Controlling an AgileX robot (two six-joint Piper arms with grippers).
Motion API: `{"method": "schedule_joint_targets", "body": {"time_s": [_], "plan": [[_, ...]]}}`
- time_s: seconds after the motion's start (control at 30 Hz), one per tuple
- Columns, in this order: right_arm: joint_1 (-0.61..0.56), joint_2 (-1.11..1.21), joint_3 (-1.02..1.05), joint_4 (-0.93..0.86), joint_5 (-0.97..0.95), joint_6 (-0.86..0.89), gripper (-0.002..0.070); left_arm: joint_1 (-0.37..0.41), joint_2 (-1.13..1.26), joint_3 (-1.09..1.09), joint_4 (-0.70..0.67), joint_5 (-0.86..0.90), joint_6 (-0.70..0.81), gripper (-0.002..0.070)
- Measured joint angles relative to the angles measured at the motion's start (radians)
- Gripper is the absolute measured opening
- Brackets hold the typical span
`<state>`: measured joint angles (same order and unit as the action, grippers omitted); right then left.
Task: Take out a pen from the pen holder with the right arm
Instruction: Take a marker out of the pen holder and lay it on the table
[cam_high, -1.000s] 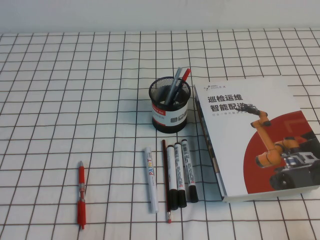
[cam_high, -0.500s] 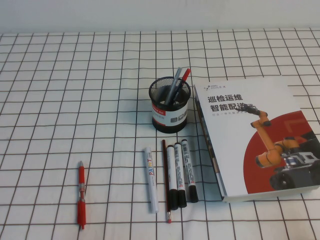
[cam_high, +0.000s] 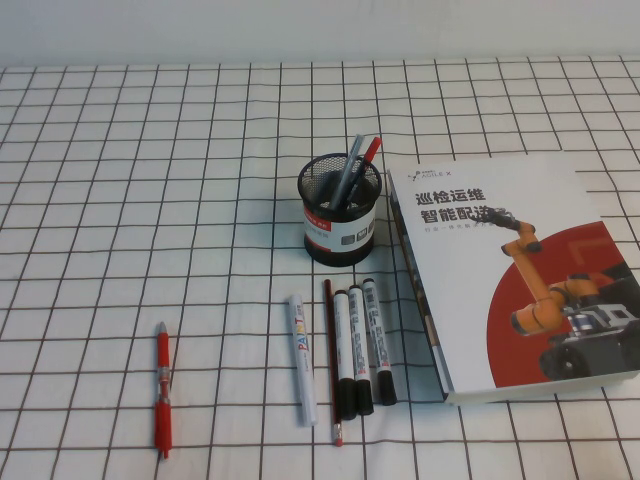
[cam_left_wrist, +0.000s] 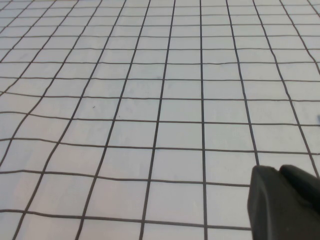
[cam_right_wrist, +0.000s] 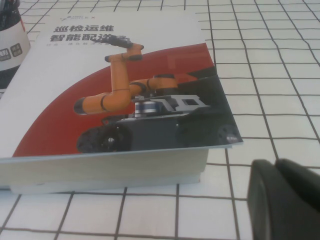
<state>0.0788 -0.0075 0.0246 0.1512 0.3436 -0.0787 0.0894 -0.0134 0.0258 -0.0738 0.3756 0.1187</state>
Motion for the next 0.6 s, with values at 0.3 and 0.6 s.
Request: {"method": "schedule_joint_targets", "body": {"time_s": [0.3, 0.6], "plan": [[0.000, 0.000, 0.000, 0.039, -0.016, 0.000, -0.0016, 0.000, 0.000, 0.000, 0.000, 0.000, 0.000, -0.0003], [0.000, 0.000, 0.000, 0.478, -0.208, 0.000, -0.0016, 0.000, 0.000, 0.000, 0.000, 0.000, 0.000, -0.0003]]}}
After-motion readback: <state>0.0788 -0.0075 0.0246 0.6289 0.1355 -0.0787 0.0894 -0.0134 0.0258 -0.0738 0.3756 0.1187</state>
